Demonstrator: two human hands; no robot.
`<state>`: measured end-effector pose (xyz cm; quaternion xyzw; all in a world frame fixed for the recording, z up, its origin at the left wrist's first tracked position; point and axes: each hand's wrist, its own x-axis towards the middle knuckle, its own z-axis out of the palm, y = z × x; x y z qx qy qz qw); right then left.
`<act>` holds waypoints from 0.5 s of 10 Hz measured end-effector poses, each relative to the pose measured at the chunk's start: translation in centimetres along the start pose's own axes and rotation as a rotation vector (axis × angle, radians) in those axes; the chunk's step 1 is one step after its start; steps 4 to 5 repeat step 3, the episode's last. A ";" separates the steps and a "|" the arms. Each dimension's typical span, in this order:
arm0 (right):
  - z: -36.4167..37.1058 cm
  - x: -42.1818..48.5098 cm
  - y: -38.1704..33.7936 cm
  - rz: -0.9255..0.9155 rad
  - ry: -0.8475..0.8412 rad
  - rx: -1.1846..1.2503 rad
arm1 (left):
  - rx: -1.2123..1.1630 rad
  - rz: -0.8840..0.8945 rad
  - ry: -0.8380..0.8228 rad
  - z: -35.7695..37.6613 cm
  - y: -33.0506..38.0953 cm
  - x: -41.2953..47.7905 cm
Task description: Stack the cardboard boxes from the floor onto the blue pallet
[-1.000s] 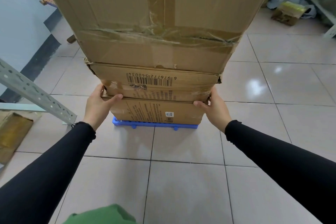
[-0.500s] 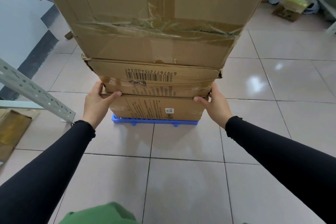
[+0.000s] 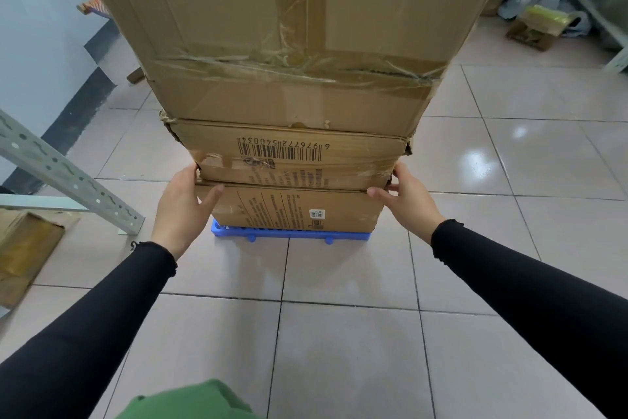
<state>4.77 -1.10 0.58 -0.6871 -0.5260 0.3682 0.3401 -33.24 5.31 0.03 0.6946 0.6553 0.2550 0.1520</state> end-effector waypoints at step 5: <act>-3.4 -1.1 -1.4 -0.052 -0.064 -0.452 | 0.061 0.264 -0.122 -1.3 2.5 -2.2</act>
